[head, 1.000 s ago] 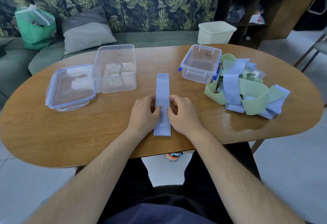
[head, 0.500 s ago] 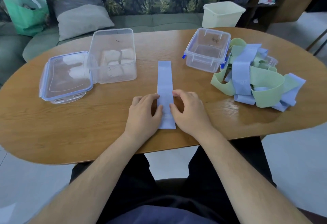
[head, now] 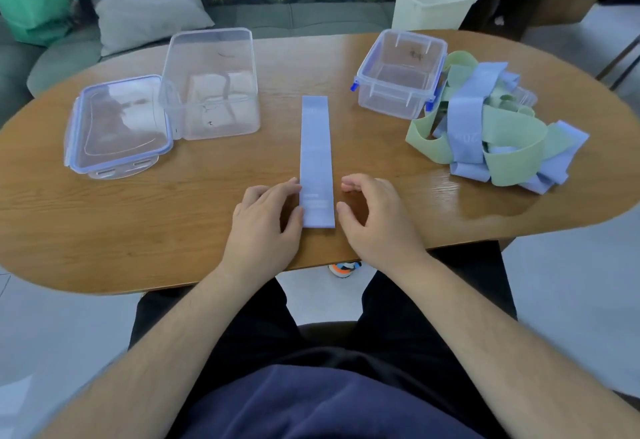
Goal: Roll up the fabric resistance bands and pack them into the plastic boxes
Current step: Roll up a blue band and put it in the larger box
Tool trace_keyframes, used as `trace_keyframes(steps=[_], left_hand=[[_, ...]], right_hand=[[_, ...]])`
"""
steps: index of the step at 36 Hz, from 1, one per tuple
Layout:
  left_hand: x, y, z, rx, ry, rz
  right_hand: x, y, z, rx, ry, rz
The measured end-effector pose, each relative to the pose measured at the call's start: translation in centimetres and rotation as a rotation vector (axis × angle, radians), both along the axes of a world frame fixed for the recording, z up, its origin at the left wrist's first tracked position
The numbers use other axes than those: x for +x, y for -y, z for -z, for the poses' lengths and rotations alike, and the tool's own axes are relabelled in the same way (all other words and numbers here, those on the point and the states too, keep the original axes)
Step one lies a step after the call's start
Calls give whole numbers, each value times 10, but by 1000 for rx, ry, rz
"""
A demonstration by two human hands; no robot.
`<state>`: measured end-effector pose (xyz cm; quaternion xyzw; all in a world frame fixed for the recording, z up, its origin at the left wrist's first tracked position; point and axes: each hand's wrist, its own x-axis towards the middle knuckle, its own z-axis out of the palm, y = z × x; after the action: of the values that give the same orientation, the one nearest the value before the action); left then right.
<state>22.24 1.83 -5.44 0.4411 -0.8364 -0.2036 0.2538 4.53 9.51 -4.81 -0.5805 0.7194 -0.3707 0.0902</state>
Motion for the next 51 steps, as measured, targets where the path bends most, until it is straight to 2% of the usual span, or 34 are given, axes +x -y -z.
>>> trace_keyframes(steps=[4, 22, 39, 51], left_hand=[[9, -14, 3, -57, 33, 43], [9, -15, 0, -115, -73, 56], [12, -14, -2, -110, -99, 142], [11, -12, 0, -117, -70, 174]], right_hand=[[2, -5, 2, 12, -85, -61], [4, -14, -5, 65, -32, -133], [-5, -11, -23, 152, -139, -287], [-3, -6, -15, 58, -194, -341]])
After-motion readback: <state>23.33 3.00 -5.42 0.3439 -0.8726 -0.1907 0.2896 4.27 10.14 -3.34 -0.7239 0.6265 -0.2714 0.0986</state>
